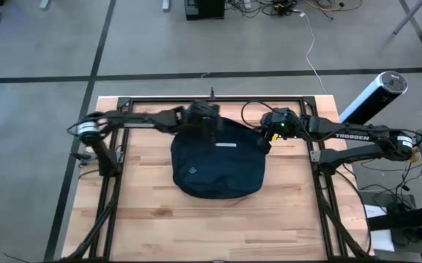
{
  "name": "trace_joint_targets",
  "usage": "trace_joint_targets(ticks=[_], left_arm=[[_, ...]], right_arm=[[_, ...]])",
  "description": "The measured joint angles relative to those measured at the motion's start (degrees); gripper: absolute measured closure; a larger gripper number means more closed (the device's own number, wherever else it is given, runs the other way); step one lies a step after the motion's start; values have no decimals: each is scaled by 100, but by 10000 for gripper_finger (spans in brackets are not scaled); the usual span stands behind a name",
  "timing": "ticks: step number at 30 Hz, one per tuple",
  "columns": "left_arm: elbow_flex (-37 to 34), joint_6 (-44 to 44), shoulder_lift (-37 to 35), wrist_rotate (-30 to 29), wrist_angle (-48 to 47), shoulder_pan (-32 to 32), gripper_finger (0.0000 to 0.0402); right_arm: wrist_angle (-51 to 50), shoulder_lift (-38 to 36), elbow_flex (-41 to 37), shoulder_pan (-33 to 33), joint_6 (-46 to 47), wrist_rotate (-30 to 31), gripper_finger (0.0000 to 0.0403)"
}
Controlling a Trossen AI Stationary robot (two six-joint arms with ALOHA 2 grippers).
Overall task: Unpack backpack
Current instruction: Open the black backpack
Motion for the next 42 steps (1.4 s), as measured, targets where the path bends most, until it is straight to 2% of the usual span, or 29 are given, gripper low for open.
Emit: trace_joint_targets(ticks=[9, 18, 21, 24, 25, 28, 35, 38, 42], left_arm=[[1524, 108, 1276, 280, -538, 34, 238], [2405, -329, 1969, 663, -840, 34, 229], [2586, -568, 2107, 625, -1048, 47, 272], [2658, -748, 2128, 549, -1144, 120, 364], [2663, -787, 2122, 477, -1127, 153, 382], [2663, -841, 2097, 118, -1137, 266, 397], [2663, -807, 2078, 113, -1476, 688, 401], [2661, -649, 2063, 277, -1633, 854, 401], [2657, -531, 1956, 893, -1712, 906, 401]], right_arm=[[17, 0, 0, 109, 92, -160, 403], [12, 0, 0, 147, 90, -110, 403], [-21, -3, 0, 147, 69, -109, 403], [-168, -41, 0, 147, 93, -111, 403], [-193, -61, 2, 147, 102, -109, 403], [-410, -178, 5, 147, 254, -72, 403], [-1122, -651, 7, 149, 540, 159, 403], [-1384, -875, 9, 154, 629, 358, 403], [-1564, -1114, 9, 147, 656, 767, 403]])
